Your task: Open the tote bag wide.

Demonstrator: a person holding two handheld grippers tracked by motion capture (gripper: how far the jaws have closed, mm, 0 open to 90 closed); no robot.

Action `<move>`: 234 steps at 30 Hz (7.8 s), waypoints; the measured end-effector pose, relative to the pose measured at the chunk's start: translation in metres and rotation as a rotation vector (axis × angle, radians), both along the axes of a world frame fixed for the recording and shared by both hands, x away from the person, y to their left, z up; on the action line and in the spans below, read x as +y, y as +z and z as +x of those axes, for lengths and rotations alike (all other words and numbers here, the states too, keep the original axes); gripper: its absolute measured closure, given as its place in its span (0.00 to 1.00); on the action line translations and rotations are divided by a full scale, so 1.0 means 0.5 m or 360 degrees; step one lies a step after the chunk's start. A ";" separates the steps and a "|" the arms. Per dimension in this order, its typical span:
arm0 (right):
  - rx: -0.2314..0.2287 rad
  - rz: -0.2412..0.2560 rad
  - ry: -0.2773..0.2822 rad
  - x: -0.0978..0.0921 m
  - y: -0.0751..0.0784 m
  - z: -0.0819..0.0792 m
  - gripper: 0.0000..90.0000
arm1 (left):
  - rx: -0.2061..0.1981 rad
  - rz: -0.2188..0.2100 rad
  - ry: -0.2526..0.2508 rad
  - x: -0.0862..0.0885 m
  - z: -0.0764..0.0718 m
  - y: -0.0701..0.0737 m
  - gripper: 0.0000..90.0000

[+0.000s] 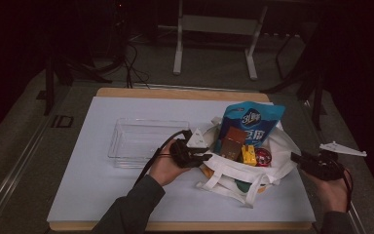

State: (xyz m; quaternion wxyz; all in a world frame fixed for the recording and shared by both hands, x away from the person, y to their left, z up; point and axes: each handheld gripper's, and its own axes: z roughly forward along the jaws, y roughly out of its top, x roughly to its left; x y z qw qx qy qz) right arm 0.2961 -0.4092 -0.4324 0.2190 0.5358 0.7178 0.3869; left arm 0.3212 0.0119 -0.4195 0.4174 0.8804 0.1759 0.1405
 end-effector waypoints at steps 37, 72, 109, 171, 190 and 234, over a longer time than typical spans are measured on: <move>0.0049 -0.0108 0.0033 0.043 -0.024 0.132 0.98 | 0.0085 0.0193 0.0273 -0.072 0.196 -0.045 0.98; 0.0106 -0.0124 0.0056 0.047 -0.042 0.120 0.76 | 0.0111 0.0214 0.0292 -0.055 0.182 -0.046 0.72; -0.0014 0.0051 0.0323 0.107 -0.089 -0.073 0.79 | 0.0013 0.0152 0.0094 -0.096 0.004 -0.089 0.95; 0.0094 -0.0008 0.0240 0.151 -0.189 -0.057 1.00 | -0.0005 0.0192 0.0219 -0.121 0.021 -0.135 1.00; 0.0092 0.0004 0.0265 0.157 -0.189 -0.052 1.00 | 0.0096 0.0164 0.0144 -0.133 0.018 -0.153 1.00; 0.0016 -0.0012 0.0374 0.174 -0.183 -0.081 0.95 | 0.0096 0.0098 0.0035 -0.096 0.006 -0.108 0.82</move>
